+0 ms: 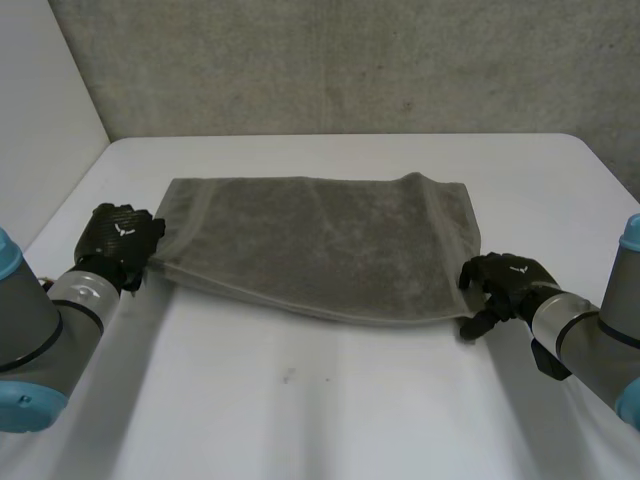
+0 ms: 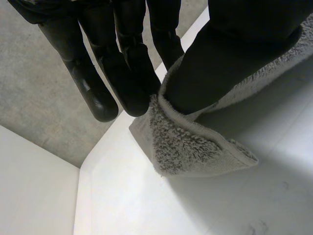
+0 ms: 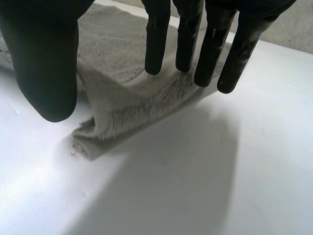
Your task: Fold the towel.
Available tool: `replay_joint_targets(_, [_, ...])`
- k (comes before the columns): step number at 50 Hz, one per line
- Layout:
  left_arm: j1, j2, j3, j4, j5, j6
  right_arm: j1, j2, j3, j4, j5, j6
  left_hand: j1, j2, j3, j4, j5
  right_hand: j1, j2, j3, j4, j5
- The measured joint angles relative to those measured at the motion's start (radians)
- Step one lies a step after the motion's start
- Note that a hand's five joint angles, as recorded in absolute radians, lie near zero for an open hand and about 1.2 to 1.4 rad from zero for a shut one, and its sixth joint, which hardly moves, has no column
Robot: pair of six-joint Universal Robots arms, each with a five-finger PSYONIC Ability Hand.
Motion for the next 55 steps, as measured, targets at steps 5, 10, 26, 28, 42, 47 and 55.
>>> replay_joint_targets(5, [0.006, -0.002, 0.000, -0.002, 0.000, 0.000, -0.005, 0.008, 0.017, -0.014, 0.001, -0.004, 0.000, 0.001, 0.009, 0.009, 0.002, 0.002, 0.002, 0.004, 0.005, 0.006])
replay_joint_targets(10, [0.017, -0.003, 0.000, -0.007, 0.000, 0.000, -0.006, 0.021, 0.022, -0.042, 0.013, -0.009, 0.000, 0.001, 0.009, 0.009, 0.002, 0.432, 0.450, 0.459, 0.447, 0.422])
replay_joint_targets(26, [0.013, 0.155, -0.029, -0.266, -0.004, 0.004, -0.020, -0.233, 0.033, -0.011, 0.048, -0.241, 0.006, 0.001, 0.009, 0.009, 0.002, 0.581, 0.707, 0.731, 0.741, 0.645])
replay_joint_targets(28, [0.016, 0.230, -0.038, -0.372, -0.005, 0.009, -0.033, -0.312, 0.034, 0.103, 0.044, -0.397, 0.007, 0.001, 0.009, 0.009, 0.006, 0.581, 0.707, 0.731, 0.741, 0.645])
replay_joint_targets(42, [0.021, 0.450, -0.058, -0.675, 0.006, 0.124, -0.120, -0.459, -0.025, 0.570, 0.043, -0.907, 0.024, 0.001, 0.009, 0.009, 0.011, 0.581, 0.707, 0.731, 0.741, 0.645])
replay_joint_targets(47, [0.013, 0.337, -0.041, -0.622, 0.013, 0.172, -0.112, -0.376, -0.069, 0.559, 0.031, -0.920, 0.032, 0.001, 0.009, 0.009, 0.012, 0.581, 0.707, 0.731, 0.741, 0.645])
replay_joint_targets(55, [-0.018, 0.059, 0.072, -0.394, 0.013, 0.183, -0.037, -0.108, -0.191, 0.393, 0.048, -0.902, 0.038, 0.001, 0.009, 0.009, 0.015, 0.581, 0.707, 0.731, 0.741, 0.645])
